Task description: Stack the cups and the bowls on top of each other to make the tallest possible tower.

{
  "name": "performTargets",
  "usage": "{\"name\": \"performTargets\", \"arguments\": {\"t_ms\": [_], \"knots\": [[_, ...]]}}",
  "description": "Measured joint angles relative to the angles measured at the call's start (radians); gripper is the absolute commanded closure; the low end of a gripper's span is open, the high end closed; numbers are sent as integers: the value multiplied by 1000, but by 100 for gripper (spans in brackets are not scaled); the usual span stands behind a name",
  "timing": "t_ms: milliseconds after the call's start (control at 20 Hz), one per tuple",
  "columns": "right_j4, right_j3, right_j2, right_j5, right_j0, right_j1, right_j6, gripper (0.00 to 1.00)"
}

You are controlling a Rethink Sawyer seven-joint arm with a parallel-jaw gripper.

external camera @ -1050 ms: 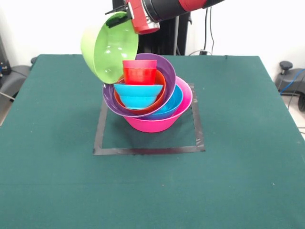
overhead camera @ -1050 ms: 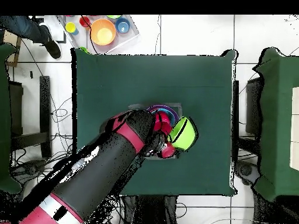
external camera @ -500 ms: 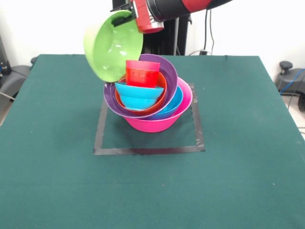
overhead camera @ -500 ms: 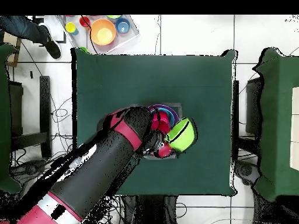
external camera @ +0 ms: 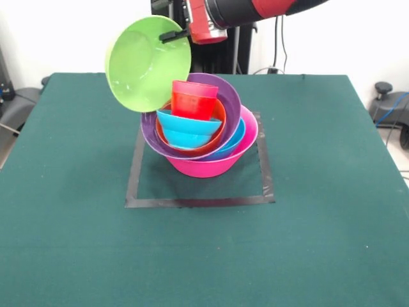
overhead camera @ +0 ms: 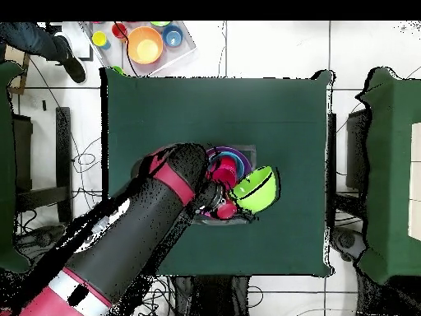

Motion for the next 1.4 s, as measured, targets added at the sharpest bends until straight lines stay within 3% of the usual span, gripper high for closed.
{"name": "performTargets", "arguments": {"t_ms": [450, 850, 1400], "knots": [[2, -57, 0, 132, -8, -19, 0, 0], [2, -92, 0, 251, -26, -93, 0, 0], [12, -145, 25, 269, -68, -121, 0, 0]]}}
